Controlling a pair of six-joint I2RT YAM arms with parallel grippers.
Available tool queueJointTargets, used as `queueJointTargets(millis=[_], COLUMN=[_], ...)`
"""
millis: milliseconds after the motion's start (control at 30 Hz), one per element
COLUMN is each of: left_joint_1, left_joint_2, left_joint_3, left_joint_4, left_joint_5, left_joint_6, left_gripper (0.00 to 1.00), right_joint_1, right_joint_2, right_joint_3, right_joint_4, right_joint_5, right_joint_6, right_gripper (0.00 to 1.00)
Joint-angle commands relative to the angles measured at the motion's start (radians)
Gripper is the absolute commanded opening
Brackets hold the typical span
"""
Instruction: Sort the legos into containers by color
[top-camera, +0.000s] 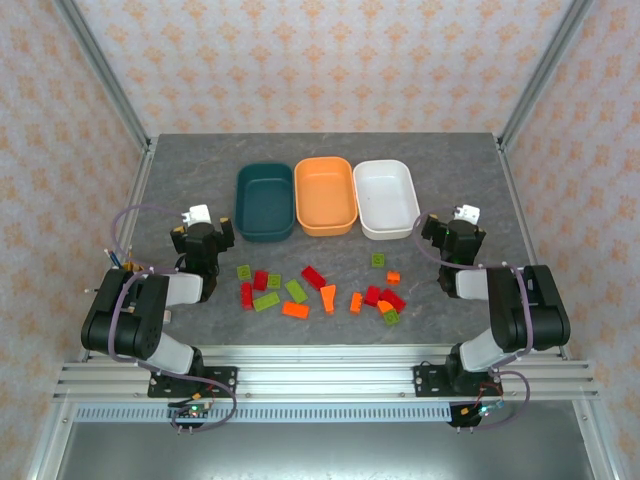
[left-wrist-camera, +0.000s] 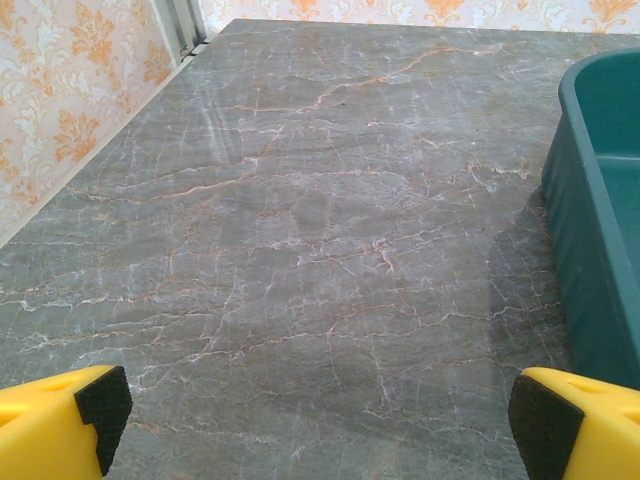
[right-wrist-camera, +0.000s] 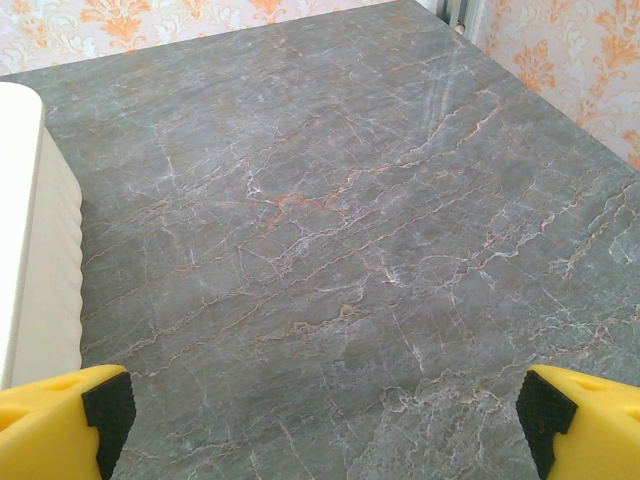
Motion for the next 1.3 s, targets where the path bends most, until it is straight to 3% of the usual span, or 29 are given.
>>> queueJointTargets(millis=[0,133,233,367,667,733,800,833,867,900,933,967,1000,1100,1267], left_joint_1=[-0.004,-0.020,-0.064,-0.107,-0.187,-0.224,-0.271,-0.272,-0.267,-0.259,-0.244,-0.227,-0.208,-0.180,-0.200], left_joint_2=[-0.004,-0.105,-0.206,-0.338,-0.473,-0.481,-0.511,-0.531,-0.553,-0.571,-0.583,-0.604,-0.629,-0.660,-0.573], left_joint_3=[0.005,0.117,0.143,0.200,0.466,0.537,0.587,0.604,0.627,0.679,0.729,0.746,0.725,0.721,0.834], left_joint_4=[0.043,-0.235,-0.319,-0.462,-0.737,-0.773,-0.772,-0.779,-0.839,-1.042,-1.234,-1.329,-1.304,-1.330,-1.628], left_joint_5=[-0.029,-0.078,-0.157,-0.216,-0.207,-0.203,-0.226,-0.236,-0.292,-0.334,-0.341,-0.306,-0.231,-0.050,0.125], left_joint_6=[0.018,0.017,0.028,-0.003,-0.092,-0.083,-0.093,-0.181,-0.364,-0.626,-0.774,-0.833,-0.804,-0.787,-0.737], left_gripper=[1.00,1.00,1.00,1.00,1.00,1.00,1.00,1.00,1.00,1.00,1.00,1.00,1.00,1.00,1.00], right_joint_1=[0.002,0.008,0.020,0.026,0.086,0.101,0.103,0.103,0.102,0.102,0.099,0.082,0.080,0.105,0.181], right_joint_2=[0.002,-0.069,-0.180,-0.326,-0.520,-0.527,-0.506,-0.484,-0.457,-0.436,-0.430,-0.435,-0.448,-0.482,-0.451], right_joint_3=[0.012,0.035,0.105,0.158,0.587,0.712,0.866,0.942,1.026,1.086,1.098,1.076,1.054,1.045,1.107], right_joint_4=[0.001,-0.077,-0.277,-0.346,-0.733,-0.843,-1.027,-1.148,-1.307,-1.460,-1.532,-1.523,-1.498,-1.575,-1.817], right_joint_5=[0.000,0.006,0.103,0.136,0.160,0.129,0.065,0.029,-0.029,-0.049,-0.072,-0.193,-0.275,-0.224,-0.141], right_joint_6=[-0.005,-0.013,0.010,0.012,0.013,0.056,0.215,0.315,0.413,0.533,0.618,0.596,0.550,0.559,0.496], right_gripper=[0.99,0.99,0.99,0.99,0.99,0.99,0.99,0.99,1.00,1.00,1.00,1.00,0.99,0.96,0.87])
